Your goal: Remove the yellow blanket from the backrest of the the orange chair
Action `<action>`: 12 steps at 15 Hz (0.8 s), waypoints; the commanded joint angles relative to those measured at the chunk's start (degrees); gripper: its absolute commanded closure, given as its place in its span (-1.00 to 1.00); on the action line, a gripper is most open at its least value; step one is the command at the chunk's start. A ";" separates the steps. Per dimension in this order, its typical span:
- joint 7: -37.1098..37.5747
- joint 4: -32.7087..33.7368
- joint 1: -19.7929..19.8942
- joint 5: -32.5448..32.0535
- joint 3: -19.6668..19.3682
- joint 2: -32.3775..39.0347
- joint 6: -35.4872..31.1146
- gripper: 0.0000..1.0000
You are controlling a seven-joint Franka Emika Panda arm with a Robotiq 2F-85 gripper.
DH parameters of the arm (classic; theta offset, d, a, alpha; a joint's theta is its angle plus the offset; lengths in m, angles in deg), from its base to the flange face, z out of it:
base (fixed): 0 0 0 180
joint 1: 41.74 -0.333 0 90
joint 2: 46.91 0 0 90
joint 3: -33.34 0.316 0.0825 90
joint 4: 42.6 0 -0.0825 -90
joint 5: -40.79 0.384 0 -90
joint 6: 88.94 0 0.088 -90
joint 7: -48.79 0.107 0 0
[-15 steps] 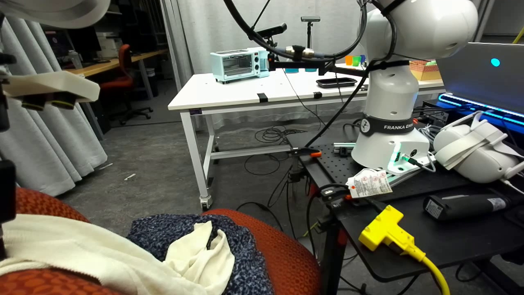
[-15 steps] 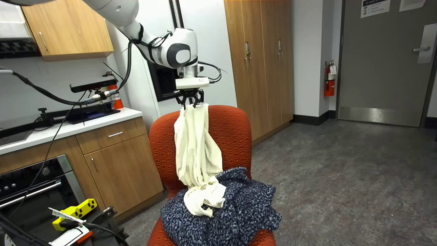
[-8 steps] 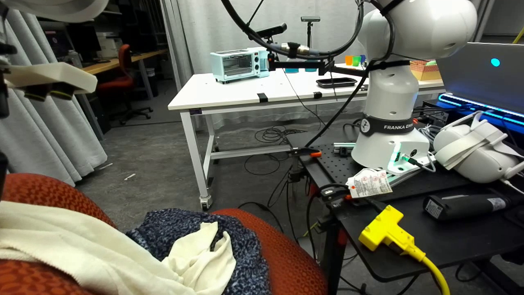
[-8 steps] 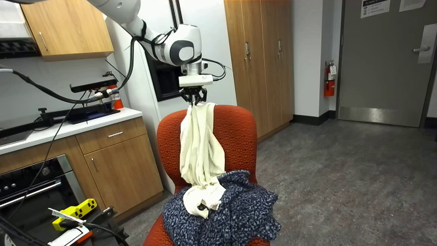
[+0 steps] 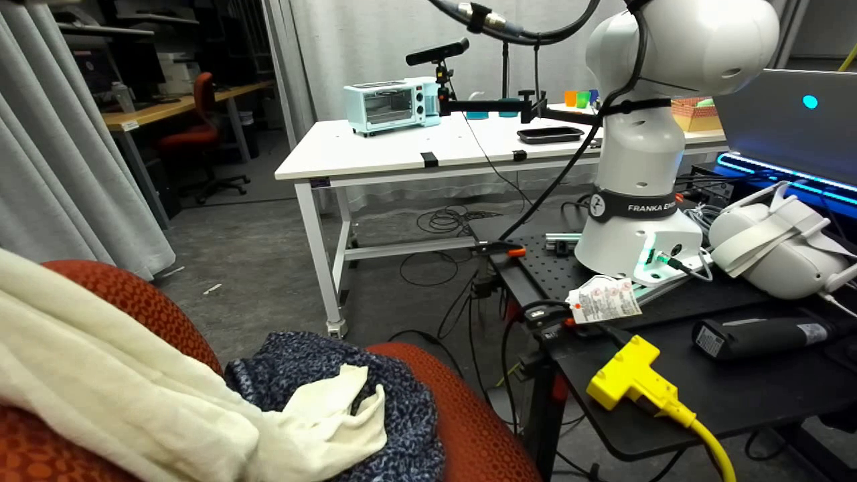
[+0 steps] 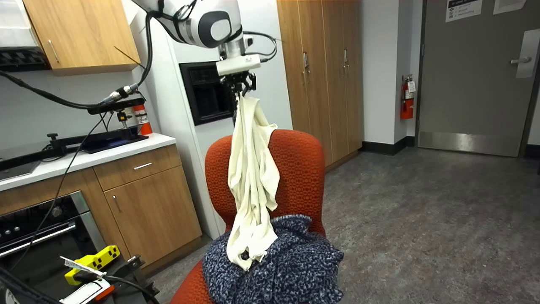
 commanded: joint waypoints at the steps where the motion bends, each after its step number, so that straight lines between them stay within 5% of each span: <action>1: -0.38 -1.75 0.39 1.25 0.01 -7.77 -3.30 0.95; 12: 6.42 -5.78 -5.02 -2.47 -1.88 -30.01 -6.62 0.95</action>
